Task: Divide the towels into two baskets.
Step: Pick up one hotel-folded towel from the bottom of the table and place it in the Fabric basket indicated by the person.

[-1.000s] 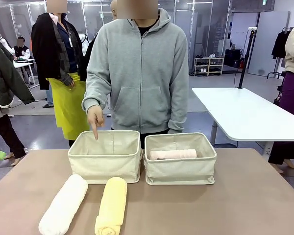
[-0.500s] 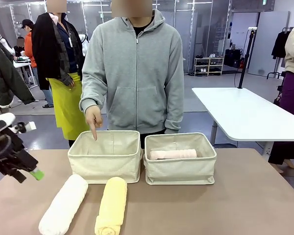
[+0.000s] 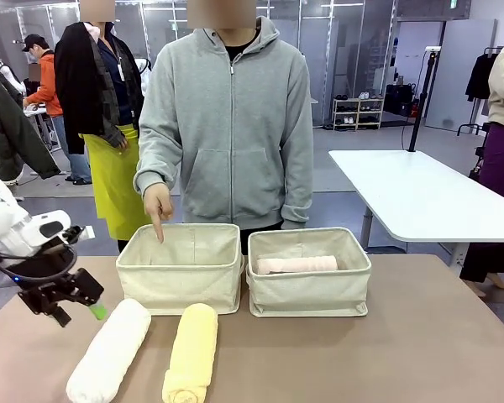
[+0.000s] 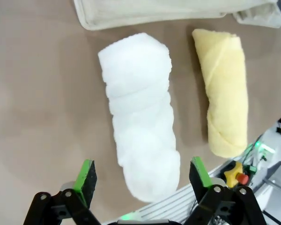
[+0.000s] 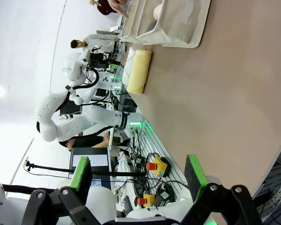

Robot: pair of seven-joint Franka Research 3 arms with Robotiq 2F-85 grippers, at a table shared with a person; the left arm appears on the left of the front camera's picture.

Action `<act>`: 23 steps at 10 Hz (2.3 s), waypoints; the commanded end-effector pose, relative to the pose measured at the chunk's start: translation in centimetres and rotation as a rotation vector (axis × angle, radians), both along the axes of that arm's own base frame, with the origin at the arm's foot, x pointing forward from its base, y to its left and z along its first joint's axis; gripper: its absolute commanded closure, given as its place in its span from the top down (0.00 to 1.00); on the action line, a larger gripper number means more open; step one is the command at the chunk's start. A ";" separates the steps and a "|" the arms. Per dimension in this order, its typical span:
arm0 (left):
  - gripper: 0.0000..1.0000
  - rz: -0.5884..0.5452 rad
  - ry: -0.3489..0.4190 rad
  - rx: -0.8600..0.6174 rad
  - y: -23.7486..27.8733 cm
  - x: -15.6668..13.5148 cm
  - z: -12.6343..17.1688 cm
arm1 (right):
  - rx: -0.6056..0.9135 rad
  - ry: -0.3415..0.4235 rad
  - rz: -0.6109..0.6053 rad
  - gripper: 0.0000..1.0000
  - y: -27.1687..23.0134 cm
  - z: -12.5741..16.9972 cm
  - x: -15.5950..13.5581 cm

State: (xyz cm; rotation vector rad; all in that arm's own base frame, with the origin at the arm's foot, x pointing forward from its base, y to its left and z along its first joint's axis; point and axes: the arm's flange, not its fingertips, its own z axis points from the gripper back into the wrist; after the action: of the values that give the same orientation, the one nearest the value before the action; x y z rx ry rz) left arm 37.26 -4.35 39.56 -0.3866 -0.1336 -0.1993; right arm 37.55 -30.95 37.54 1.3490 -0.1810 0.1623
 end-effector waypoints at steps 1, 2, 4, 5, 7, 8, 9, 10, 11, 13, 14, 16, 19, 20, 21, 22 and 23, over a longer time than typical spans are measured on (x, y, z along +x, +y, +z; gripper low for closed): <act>1.00 0.030 0.007 -0.017 -0.9 -7.5 -6.5 | -0.005 0.001 -0.005 1.00 0.4 0.2 -0.3; 1.00 0.031 0.020 -0.044 -1.4 -7.3 -7.2 | -0.005 0.001 -0.005 1.00 0.4 0.2 -0.3; 1.00 0.007 0.048 -0.035 -2.4 -7.3 -8.5 | -0.005 0.001 -0.005 1.00 0.4 0.2 -0.3; 1.00 0.006 0.056 -0.022 -2.9 -7.4 -9.3 | -0.005 0.001 -0.005 1.00 0.4 0.2 -0.3; 1.00 0.011 0.019 0.039 -3.3 -7.6 -10.2 | -0.005 0.001 -0.005 1.00 0.4 0.2 -0.3; 1.00 0.013 -0.006 0.065 -3.3 -7.6 -10.2 | -0.005 0.001 -0.005 1.00 0.4 0.2 -0.3; 1.00 0.037 -0.024 0.082 -3.1 -7.6 -10.1 | -0.005 0.001 -0.005 1.00 0.4 0.2 -0.3; 1.00 0.049 -0.022 0.076 -2.8 -7.6 -10.0 | -0.005 0.001 -0.005 1.00 0.4 0.2 -0.3; 1.00 0.044 -0.009 0.085 -2.7 -7.7 -10.3 | -0.005 0.001 -0.005 1.00 0.4 0.2 -0.3; 1.00 0.046 0.021 0.093 -4.6 1.3 -7.3 | -0.005 0.001 -0.005 1.00 0.4 0.2 -0.3; 1.00 0.046 0.021 0.093 -4.6 1.3 -7.3 | -0.005 0.001 -0.005 1.00 0.4 0.2 -0.3; 1.00 0.046 0.021 0.093 -4.6 1.3 -7.3 | -0.005 0.001 -0.005 1.00 0.4 0.2 -0.3; 0.40 0.075 0.000 0.096 -4.7 1.3 -7.5 | -0.005 0.001 -0.005 1.00 0.4 0.2 -0.3; 0.30 0.074 0.005 0.081 -4.7 1.3 -7.4 | -0.005 0.001 -0.005 1.00 0.4 0.2 -0.3; 0.00 0.081 0.005 0.083 -4.6 1.4 -7.3 | -0.005 0.001 -0.005 1.00 0.4 0.2 -0.3; 0.00 0.086 -0.002 0.079 -4.5 1.5 -7.2 | -0.005 0.001 -0.005 1.00 0.4 0.2 -0.3; 0.00 0.085 -0.008 0.079 -4.6 1.5 -6.9 | -0.005 0.001 -0.005 1.00 0.4 0.2 -0.3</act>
State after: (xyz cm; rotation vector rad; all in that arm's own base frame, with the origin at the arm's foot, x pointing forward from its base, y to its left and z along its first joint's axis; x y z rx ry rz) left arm 38.75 -8.62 32.35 -0.2907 -0.1287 -0.1357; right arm 37.54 -30.97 37.55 1.3489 -0.1811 0.1621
